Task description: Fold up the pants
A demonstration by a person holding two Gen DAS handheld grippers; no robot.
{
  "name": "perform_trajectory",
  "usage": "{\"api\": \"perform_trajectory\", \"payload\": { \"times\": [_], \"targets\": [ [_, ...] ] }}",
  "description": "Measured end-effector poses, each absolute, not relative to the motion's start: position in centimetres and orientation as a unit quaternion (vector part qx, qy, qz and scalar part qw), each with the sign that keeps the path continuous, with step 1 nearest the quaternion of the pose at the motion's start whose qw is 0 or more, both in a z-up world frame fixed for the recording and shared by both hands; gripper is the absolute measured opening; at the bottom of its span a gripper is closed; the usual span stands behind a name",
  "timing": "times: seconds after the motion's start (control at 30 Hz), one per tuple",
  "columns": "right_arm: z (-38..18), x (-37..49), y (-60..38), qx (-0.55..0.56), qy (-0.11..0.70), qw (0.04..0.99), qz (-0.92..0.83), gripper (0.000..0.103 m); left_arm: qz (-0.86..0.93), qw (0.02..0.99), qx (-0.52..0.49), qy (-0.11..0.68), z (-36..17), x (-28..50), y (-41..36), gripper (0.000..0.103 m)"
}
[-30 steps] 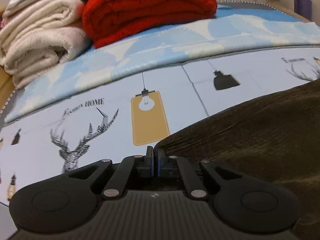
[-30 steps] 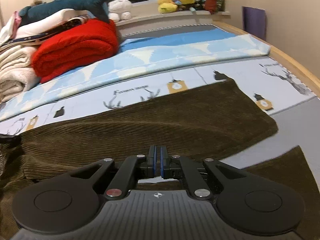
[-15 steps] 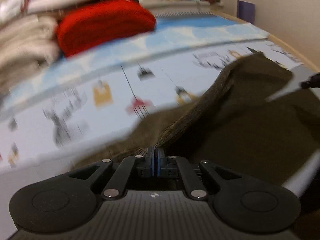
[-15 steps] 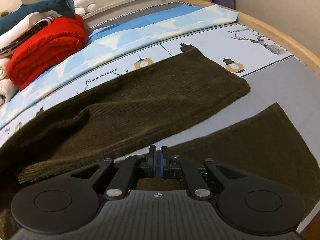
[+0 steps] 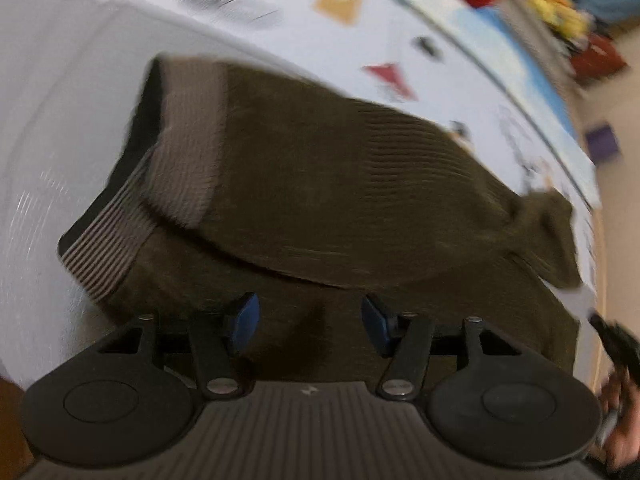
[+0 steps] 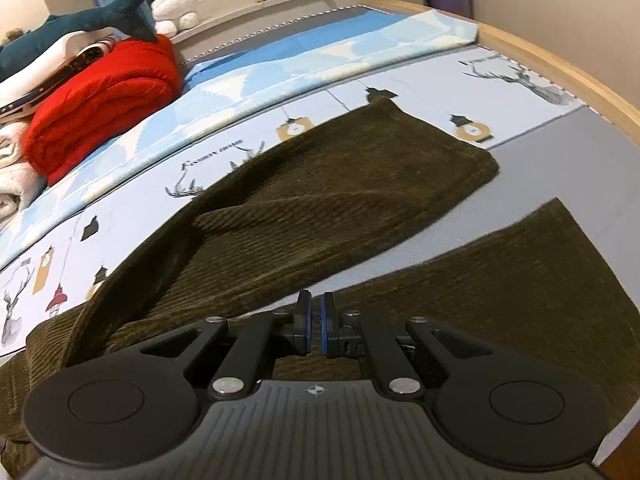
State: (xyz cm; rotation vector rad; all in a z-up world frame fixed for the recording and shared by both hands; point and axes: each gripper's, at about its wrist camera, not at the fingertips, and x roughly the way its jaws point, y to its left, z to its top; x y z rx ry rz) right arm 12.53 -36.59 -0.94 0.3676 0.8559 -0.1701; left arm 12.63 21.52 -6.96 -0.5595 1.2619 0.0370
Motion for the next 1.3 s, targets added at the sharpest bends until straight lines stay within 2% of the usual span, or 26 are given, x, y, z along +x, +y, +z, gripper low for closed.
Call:
{"api": "perform_trajectory", "payload": {
  "times": [0.13, 0.27, 0.3, 0.33, 0.37, 0.4, 0.43, 0.5, 0.6, 0.7, 0.8, 0.87, 1.0, 1.3],
  "targets": [
    [-0.6, 13.1, -36.1, 0.176, 0.398, 0.898, -0.068, 0.005, 0.074, 0.747, -0.312, 0.582, -8.8, 14.1, 23.4, 0.063],
    [-0.4, 14.2, -36.3, 0.204, 0.379, 0.901, -0.059, 0.019, 0.104, 0.77, -0.322, 0.542, -8.0, 15.3, 24.2, 0.061],
    [-0.4, 14.5, -36.3, 0.214, 0.375, 0.9, -0.058, 0.021, 0.114, 0.777, -0.323, 0.528, -7.6, 15.3, 24.4, 0.055],
    [-0.4, 14.9, -36.3, 0.226, 0.37, 0.899, -0.055, 0.025, 0.128, 0.788, -0.316, 0.514, -7.0, 15.3, 24.4, 0.035],
    [-0.4, 15.3, -36.2, 0.235, 0.365, 0.899, -0.052, 0.026, 0.138, 0.804, -0.295, 0.498, -6.2, 15.4, 24.3, 0.025],
    [-0.5, 15.9, -36.1, 0.243, 0.356, 0.901, -0.049, 0.026, 0.141, 0.82, -0.273, 0.483, -5.5, 15.7, 24.0, 0.017],
    [-0.4, 16.4, -36.0, 0.245, 0.347, 0.904, -0.051, 0.027, 0.143, 0.841, -0.243, 0.461, -4.6, 15.9, 23.4, 0.015],
    [-0.7, 17.8, -35.8, 0.254, 0.326, 0.909, -0.055, 0.028, 0.145, 0.868, -0.188, 0.436, -3.3, 16.6, 22.1, 0.015],
    [-2.0, 20.6, -35.6, 0.284, 0.326, 0.9, -0.053, 0.03, 0.152, 0.866, -0.147, 0.453, -3.7, 17.7, 20.5, 0.015],
    [-3.5, 23.4, -35.2, 0.305, 0.331, 0.892, -0.045, 0.03, 0.158, 0.834, -0.19, 0.494, -5.5, 18.1, 21.3, 0.016],
    [-5.2, 26.4, -34.5, 0.309, 0.335, 0.889, -0.045, 0.032, 0.172, 0.806, -0.253, 0.506, -6.3, 17.7, 23.2, 0.022],
    [-6.2, 28.2, -34.3, 0.322, 0.34, 0.882, -0.048, 0.033, 0.179, 0.795, -0.271, 0.512, -6.7, 17.9, 23.8, 0.023],
    [-7.9, 31.5, -34.1, 0.352, 0.343, 0.87, -0.044, 0.04, 0.184, 0.791, -0.26, 0.522, -7.0, 18.7, 23.5, 0.026],
    [-10.7, 35.6, -32.7, 0.359, 0.381, 0.849, -0.075, 0.041, 0.168, 0.794, -0.248, 0.529, -7.2, 18.5, 23.7, 0.028]
  ]
}}
